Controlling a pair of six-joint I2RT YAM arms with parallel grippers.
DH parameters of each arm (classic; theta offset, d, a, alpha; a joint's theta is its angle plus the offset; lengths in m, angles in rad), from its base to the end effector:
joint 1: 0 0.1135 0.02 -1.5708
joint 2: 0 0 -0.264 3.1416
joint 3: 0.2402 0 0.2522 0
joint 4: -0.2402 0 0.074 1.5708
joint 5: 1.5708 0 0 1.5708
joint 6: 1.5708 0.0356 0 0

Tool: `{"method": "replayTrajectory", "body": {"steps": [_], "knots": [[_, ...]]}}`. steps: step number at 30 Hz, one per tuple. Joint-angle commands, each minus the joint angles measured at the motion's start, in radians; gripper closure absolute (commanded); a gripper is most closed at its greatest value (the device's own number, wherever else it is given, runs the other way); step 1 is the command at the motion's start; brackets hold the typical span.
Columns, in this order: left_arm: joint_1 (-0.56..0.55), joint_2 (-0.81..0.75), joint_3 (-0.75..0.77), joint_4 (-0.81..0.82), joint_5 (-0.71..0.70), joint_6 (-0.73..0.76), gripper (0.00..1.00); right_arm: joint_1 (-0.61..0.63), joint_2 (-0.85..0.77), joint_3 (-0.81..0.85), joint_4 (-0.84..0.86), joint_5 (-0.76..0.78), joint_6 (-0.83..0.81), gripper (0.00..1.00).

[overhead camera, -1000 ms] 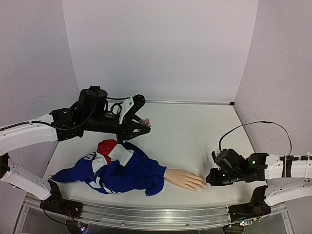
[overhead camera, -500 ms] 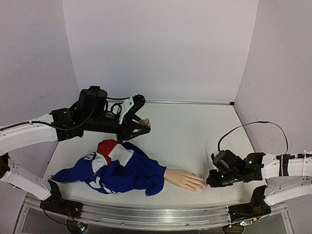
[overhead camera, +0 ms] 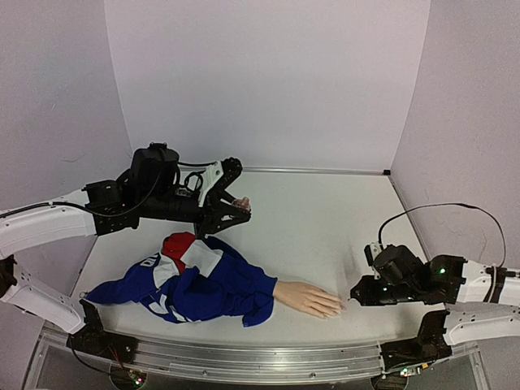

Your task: Paint the nails

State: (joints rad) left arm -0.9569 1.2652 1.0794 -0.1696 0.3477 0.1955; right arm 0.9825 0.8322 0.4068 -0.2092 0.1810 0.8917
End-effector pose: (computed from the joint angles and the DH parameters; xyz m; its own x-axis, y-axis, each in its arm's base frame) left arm 0.1590 -0.2466 0.3416 -0.0116 0.3335 -0.9427 0.9733 0.2199 0.0658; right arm 0.1041 0.1445 0.1976 -0.7808 0.2089 -0.5888 -0.2074 0.8024 0.5596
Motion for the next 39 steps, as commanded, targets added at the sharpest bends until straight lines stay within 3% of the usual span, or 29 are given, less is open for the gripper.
{"method": "replayTrajectory", "body": {"steps": [1, 10, 14, 20, 28, 39], "knots": [[-0.005, -0.030, 0.042, 0.021, 0.012, 0.020, 1.00, 0.005, -0.083, 0.078, -0.041, 0.058, -0.084, 1.00], [-0.006, -0.075, 0.062, -0.063, 0.018, 0.023, 1.00, 0.003, 0.031, 0.376, 0.021, 0.124, -0.332, 1.00], [-0.010, -0.106, 0.025, -0.067, 0.045, 0.039, 1.00, 0.003, 0.173, 0.564, 0.091, 0.009, -0.455, 1.00], [-0.018, -0.125, -0.025, -0.068, 0.060, 0.078, 1.00, 0.003, 0.356, 0.748, 0.195, -0.244, -0.511, 1.00], [-0.031, -0.121, -0.053, -0.073, 0.029, 0.100, 1.00, 0.004, 0.454, 0.819, 0.342, -0.536, -0.550, 1.00], [-0.034, -0.095, -0.047, -0.090, 0.018, 0.115, 1.00, 0.005, 0.508, 0.877, 0.387, -0.645, -0.572, 1.00]]}}
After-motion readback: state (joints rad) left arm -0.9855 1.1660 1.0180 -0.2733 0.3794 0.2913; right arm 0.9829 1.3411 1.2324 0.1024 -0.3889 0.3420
